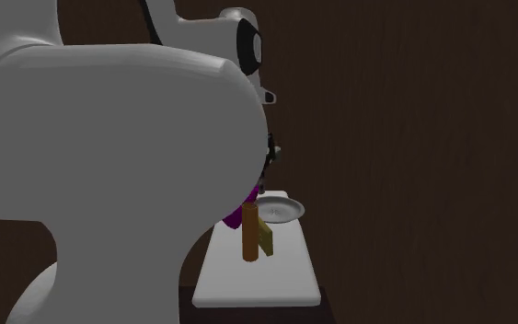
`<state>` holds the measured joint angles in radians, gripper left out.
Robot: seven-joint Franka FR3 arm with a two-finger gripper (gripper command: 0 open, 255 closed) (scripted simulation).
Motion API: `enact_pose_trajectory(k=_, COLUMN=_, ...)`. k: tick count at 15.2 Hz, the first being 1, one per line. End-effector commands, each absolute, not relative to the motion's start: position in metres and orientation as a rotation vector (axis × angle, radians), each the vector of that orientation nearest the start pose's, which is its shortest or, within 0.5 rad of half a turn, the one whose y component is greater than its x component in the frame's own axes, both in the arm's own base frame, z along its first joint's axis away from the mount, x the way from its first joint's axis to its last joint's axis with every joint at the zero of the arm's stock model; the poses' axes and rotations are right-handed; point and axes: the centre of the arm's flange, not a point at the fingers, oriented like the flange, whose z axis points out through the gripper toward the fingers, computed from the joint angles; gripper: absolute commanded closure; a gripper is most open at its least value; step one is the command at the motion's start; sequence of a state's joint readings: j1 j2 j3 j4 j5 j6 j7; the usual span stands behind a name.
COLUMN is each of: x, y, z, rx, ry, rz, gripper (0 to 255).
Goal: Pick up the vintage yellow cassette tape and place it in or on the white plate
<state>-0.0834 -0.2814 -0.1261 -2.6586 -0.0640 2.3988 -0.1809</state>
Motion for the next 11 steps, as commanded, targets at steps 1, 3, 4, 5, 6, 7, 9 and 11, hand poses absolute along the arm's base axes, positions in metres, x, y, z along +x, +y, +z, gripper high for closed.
enact_pose_trajectory(k=1, x=0.405, y=-0.095, z=0.307, rx=-3.150, ry=-0.031, rz=-0.026, gripper=0)
enact_pose_trajectory(k=3, x=0.412, y=-0.104, z=0.283, rx=-3.144, ry=-0.027, rz=-0.021, gripper=0)
enact_pose_trajectory(k=4, x=0.415, y=-0.109, z=0.271, rx=-3.142, ry=-0.024, rz=-0.019, gripper=0)
enact_pose_trajectory(k=5, x=0.417, y=-0.111, z=0.264, rx=-3.140, ry=-0.023, rz=-0.018, gripper=0)
enact_pose_trajectory(k=6, x=0.417, y=-0.111, z=0.259, rx=-3.140, ry=-0.023, rz=-0.018, gripper=0)
enact_pose_trajectory(k=7, x=0.417, y=-0.111, z=0.254, rx=-3.140, ry=-0.023, rz=-0.018, gripper=0)
enact_pose_trajectory(k=9, x=0.417, y=-0.111, z=0.243, rx=-3.140, ry=-0.023, rz=-0.018, gripper=0)
enact_pose_trajectory(k=11, x=0.417, y=-0.111, z=0.232, rx=-3.140, ry=-0.023, rz=-0.018, gripper=0)
